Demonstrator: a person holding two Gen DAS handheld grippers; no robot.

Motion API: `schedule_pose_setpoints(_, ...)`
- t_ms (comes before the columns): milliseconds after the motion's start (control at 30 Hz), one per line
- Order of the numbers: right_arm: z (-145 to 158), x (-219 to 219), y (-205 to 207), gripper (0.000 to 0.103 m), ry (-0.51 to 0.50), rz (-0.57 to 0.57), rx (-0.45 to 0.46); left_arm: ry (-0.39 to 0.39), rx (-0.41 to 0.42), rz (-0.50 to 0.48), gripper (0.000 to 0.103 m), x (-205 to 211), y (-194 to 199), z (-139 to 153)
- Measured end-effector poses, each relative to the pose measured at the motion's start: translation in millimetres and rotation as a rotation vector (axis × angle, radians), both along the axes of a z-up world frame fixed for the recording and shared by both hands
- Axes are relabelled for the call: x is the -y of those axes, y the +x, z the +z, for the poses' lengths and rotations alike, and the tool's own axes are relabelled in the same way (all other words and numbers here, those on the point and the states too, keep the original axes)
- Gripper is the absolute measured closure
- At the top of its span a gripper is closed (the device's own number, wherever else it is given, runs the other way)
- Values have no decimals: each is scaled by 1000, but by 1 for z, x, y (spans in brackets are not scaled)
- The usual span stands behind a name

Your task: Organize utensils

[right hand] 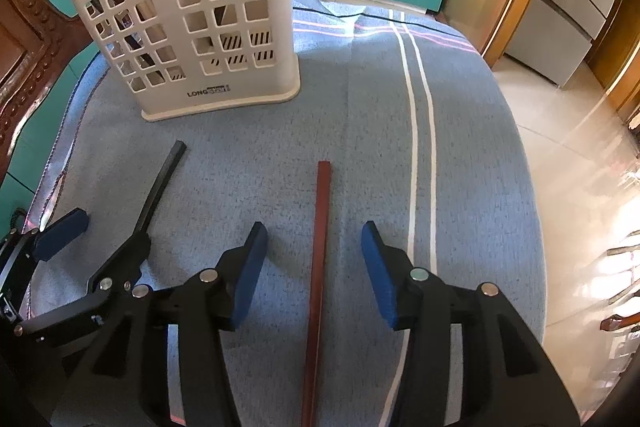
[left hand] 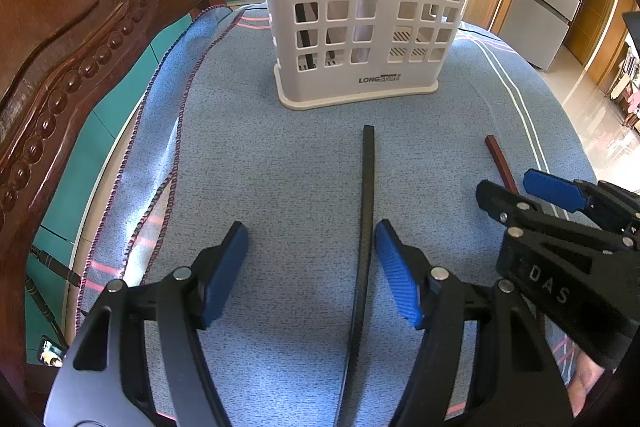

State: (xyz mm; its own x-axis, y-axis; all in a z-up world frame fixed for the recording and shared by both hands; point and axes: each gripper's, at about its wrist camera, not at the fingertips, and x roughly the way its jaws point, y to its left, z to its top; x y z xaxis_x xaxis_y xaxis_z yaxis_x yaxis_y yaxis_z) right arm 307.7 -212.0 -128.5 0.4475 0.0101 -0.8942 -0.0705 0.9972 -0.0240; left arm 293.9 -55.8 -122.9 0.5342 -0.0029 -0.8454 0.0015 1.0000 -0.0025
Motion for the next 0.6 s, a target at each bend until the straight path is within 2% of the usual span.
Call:
schedule_pose_setpoints(100,1,2,0,56,7,1,4,5,-2,-6,37,0,1,0)
schedule_pose_setpoints(133,1,1,0,64,15,6,4,4,-3,-19,40,1,1,1)
schedule_pose_setpoints(167,2,0,-1,76,16,10,4,-2,-3,-34,50,3,1,1)
schedule_pose_setpoints(200,3,-1,-1,82,21,16,1,-3,-3,-58,62,6,0,2)
schedule_pose_setpoints(267,5,-2,-2,96,29,23,-2,-15,-2,-88,77,10,0,3)
schedule_pose_setpoints(300,5,-2,-2,96,36,23,-3,-19,-3,-97,87,11,0,4)
schedule_pose_setpoints(367,7,-1,-3,96,58,17,-2,-39,-5,-102,96,9,2,4)
schedule_pose_setpoints(467,15,5,-5,96,96,10,20,-111,9,-91,96,-4,5,9)
schedule_pose_setpoints(600,48,14,-17,96,161,17,92,-201,94,-92,96,-22,-2,42)
